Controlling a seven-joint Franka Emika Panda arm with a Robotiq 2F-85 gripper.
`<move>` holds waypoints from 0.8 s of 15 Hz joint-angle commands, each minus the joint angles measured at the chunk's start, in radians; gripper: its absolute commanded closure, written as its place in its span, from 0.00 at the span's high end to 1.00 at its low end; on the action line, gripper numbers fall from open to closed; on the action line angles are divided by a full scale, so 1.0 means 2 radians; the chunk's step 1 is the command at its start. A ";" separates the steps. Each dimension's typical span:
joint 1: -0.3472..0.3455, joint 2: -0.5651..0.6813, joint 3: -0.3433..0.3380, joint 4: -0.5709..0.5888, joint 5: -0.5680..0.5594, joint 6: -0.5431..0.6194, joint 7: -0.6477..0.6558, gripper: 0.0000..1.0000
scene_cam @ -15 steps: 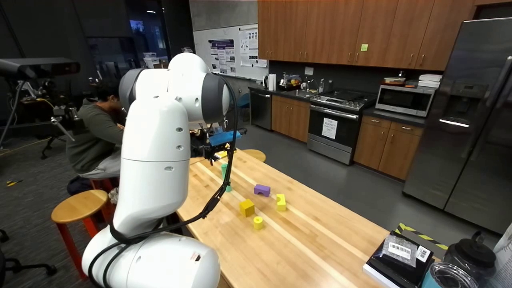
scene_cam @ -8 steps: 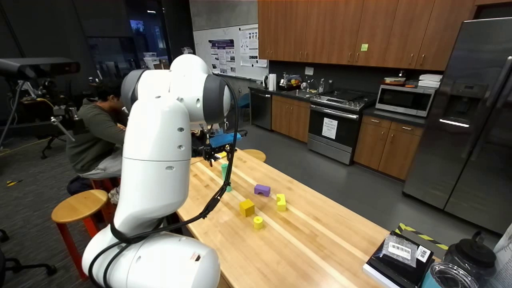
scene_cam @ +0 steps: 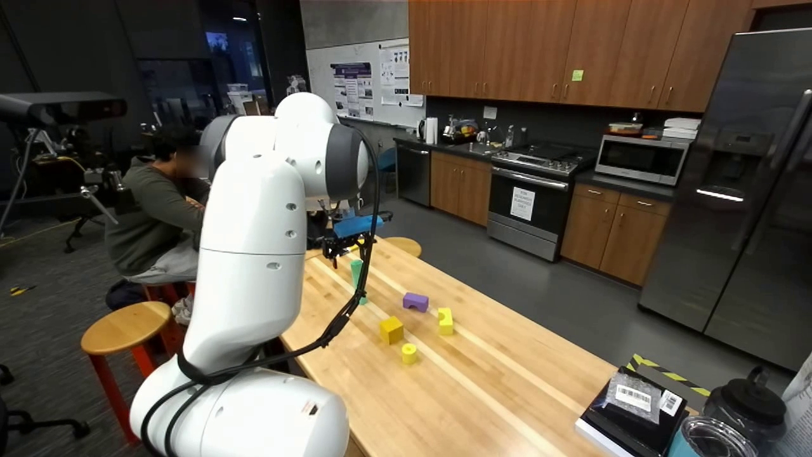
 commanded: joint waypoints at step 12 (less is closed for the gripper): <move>-0.012 0.036 -0.001 0.041 0.005 -0.011 -0.021 1.00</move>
